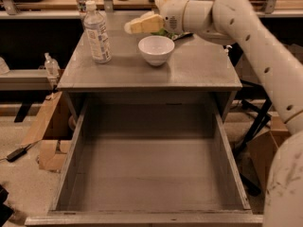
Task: Place blue plastic bottle into top drawer
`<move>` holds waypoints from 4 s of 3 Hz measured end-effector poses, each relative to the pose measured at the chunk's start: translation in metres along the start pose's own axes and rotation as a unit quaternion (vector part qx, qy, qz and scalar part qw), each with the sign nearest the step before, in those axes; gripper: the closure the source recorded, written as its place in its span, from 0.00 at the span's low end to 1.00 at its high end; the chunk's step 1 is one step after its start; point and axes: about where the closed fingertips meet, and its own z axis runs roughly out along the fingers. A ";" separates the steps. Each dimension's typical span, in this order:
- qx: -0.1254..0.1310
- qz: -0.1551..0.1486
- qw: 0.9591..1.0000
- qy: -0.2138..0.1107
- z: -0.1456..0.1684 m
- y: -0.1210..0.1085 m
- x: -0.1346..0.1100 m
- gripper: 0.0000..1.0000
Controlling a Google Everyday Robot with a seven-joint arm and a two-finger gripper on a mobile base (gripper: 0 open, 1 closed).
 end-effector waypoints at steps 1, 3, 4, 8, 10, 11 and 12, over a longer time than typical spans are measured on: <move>0.008 -0.002 1.000 -0.019 0.045 -0.006 0.000 0.00; -0.014 0.024 0.999 0.016 0.123 0.021 0.013 0.00; -0.029 0.043 0.998 0.036 0.151 0.051 0.028 0.18; -0.042 0.056 0.997 0.037 0.181 0.077 0.045 1.00; -0.034 0.037 0.999 0.005 0.121 0.104 -0.004 1.00; -0.030 0.039 0.999 0.000 0.078 0.140 -0.014 1.00; -0.023 0.050 0.998 -0.002 0.047 0.180 0.006 1.00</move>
Offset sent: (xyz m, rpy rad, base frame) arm 0.0633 0.1175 -0.0215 0.0056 0.0442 0.0130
